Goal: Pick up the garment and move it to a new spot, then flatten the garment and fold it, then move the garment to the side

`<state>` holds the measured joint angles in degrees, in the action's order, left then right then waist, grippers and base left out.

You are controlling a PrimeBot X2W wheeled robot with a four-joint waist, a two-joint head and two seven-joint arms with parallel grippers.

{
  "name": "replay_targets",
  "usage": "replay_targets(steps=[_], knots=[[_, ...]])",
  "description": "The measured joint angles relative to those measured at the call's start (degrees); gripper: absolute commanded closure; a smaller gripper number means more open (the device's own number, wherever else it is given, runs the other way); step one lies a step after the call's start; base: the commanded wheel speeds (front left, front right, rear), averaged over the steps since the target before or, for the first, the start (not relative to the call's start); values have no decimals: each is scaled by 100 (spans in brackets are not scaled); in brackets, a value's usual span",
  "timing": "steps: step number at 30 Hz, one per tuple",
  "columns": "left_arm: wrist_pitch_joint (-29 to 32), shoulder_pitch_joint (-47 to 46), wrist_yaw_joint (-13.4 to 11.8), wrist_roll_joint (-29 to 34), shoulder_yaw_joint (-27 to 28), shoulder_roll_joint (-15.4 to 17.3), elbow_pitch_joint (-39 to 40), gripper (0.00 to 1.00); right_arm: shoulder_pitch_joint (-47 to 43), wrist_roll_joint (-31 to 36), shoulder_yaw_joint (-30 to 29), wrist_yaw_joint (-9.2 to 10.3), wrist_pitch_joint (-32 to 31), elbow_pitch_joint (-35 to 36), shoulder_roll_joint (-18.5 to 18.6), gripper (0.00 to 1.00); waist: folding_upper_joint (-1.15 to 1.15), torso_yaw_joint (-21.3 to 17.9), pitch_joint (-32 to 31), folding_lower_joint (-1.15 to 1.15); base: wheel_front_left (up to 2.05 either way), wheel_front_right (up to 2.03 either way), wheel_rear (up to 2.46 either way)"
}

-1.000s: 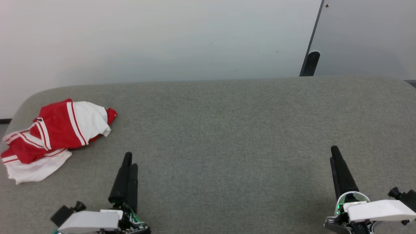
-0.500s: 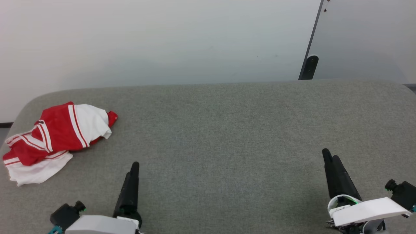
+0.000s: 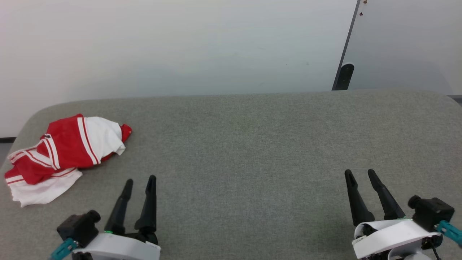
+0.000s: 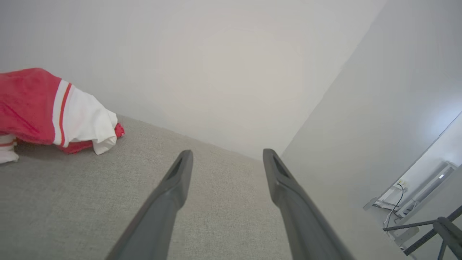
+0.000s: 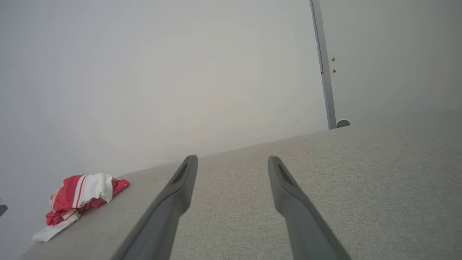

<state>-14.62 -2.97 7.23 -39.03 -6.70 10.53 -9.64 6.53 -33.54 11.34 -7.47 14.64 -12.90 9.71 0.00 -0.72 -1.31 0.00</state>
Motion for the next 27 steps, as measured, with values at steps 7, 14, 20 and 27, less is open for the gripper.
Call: replay_targets(steps=[7, 14, 20, 27], knots=[[-48, 108, 0, 1440, 436, -264, 311, 0, 28, 1120, -218, -1, 33, -54, -96, 0, 0, -3, -18, 0, 0, 0, 0], [-47, 187, 8, 2121, 588, -398, 446, 0, 27, 1872, -431, -1, 33, -51, -192, 0, 0, 1, -38, 0, 0, 0, 0], [-47, 190, 10, 2284, 613, -431, 490, 0, 27, 2175, -550, -1, 33, -55, -287, 0, 0, 8, -60, 0, 0, 0, 0], [-47, 190, 13, 2326, 553, -401, 498, 0, 26, 2359, -664, -1, 33, -85, -358, 0, 0, 16, -70, 0, 0, 0, 0]])
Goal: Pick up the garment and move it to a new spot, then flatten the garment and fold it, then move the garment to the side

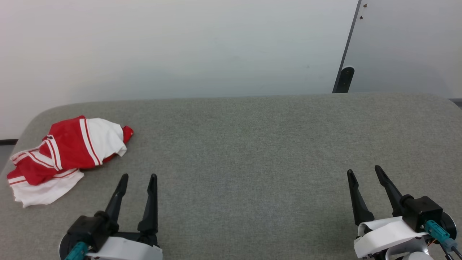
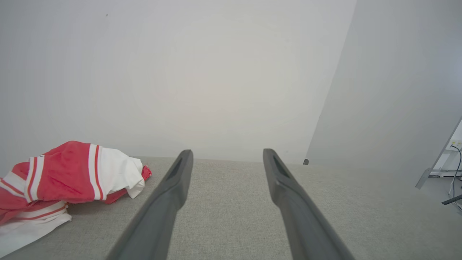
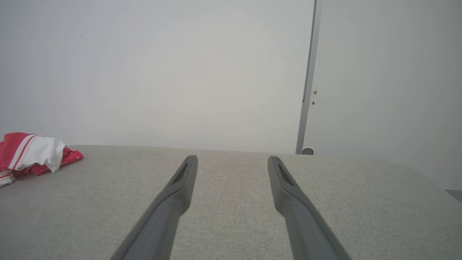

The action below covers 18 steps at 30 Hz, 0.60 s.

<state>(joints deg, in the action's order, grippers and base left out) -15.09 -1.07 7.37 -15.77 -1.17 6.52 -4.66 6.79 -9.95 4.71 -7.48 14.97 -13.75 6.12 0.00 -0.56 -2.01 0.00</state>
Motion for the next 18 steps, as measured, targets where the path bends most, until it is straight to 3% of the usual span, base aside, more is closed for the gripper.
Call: replay_targets(steps=[9, 18], knots=[[0, -14, 3, 118, -46, 49, -162, 0, -11, 109, -31, 0, 1, -26, -57, 0, 0, 111, -45, 0, 0, 0, 0], [0, -18, 0, 268, 227, 34, -344, 0, -62, 142, 155, 0, 0, -97, -104, 0, 0, 516, -151, 0, 0, 0, 0]])
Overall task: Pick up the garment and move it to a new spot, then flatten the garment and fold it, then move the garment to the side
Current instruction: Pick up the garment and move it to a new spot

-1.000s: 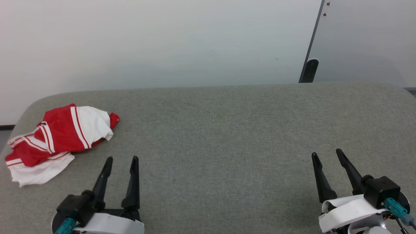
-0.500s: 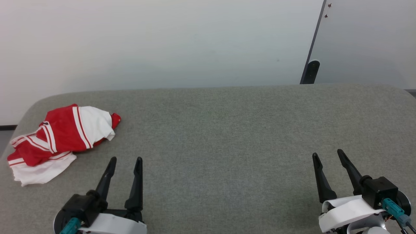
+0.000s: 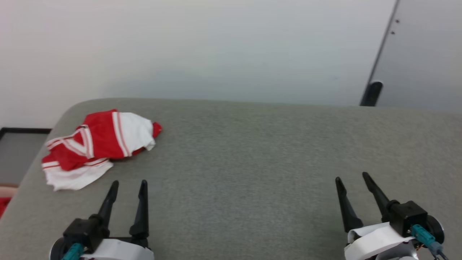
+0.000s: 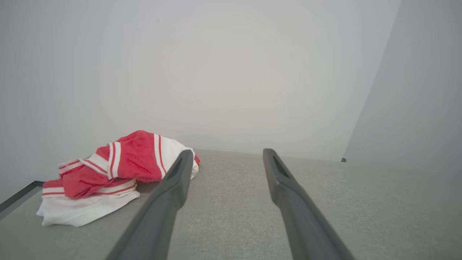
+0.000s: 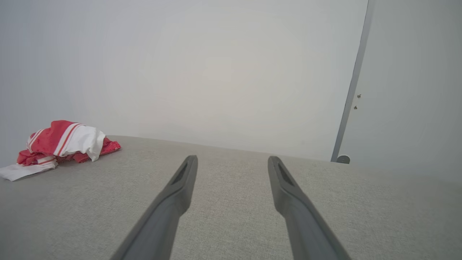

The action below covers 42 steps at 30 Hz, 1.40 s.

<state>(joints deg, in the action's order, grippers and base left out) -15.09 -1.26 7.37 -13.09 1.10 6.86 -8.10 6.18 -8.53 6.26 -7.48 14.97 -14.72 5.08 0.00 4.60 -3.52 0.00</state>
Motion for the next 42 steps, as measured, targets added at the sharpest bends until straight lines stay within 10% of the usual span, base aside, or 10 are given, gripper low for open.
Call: replay_targets(steps=[29, 42], knots=[[111, -54, -81, -178, 769, -16, -186, 0, 281, -115, 724, 0, 0, -372, -167, 0, 0, 1487, -196, 0, 0, 0, 0], [2272, -2137, -4, -1535, 688, 1203, -594, 0, 629, -36, 679, 0, -293, 200, 235, 0, 0, 1156, 573, 0, 0, 0, 0]])
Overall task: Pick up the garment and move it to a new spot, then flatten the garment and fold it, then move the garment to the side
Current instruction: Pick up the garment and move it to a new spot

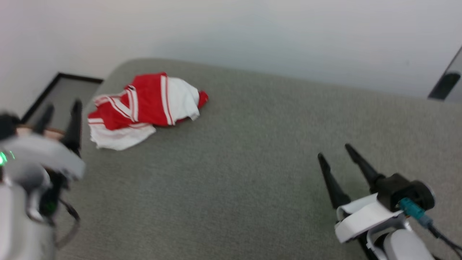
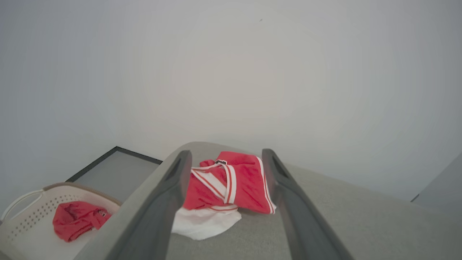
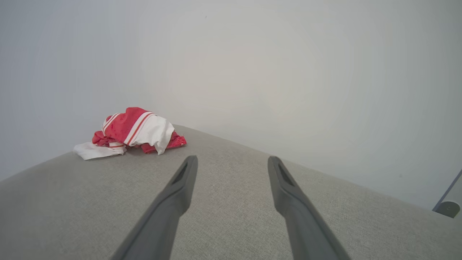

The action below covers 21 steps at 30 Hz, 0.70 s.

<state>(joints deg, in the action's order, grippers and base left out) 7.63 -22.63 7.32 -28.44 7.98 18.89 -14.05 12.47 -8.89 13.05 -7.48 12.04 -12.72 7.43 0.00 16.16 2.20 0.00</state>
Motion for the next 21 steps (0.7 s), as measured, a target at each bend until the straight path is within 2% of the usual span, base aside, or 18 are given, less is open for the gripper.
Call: replay_targets(steps=[4, 9, 21], knots=[[646, -805, 5, -344, -125, 394, -398, 0, 138, 30, -24, -1, -115, 297, 146, 0, 0, -103, 399, 0, 0, 0, 0], [1324, -1647, 7, -661, -330, 704, -889, 0, 283, 43, -34, -1, -252, 664, 293, 0, 0, -248, 919, 0, 0, 0, 0], [2785, -3012, -86, -825, -665, 1190, -2341, 0, 608, 47, -3, -1, -531, 1346, 415, 0, 0, -705, 2054, 0, 0, 0, 0]])
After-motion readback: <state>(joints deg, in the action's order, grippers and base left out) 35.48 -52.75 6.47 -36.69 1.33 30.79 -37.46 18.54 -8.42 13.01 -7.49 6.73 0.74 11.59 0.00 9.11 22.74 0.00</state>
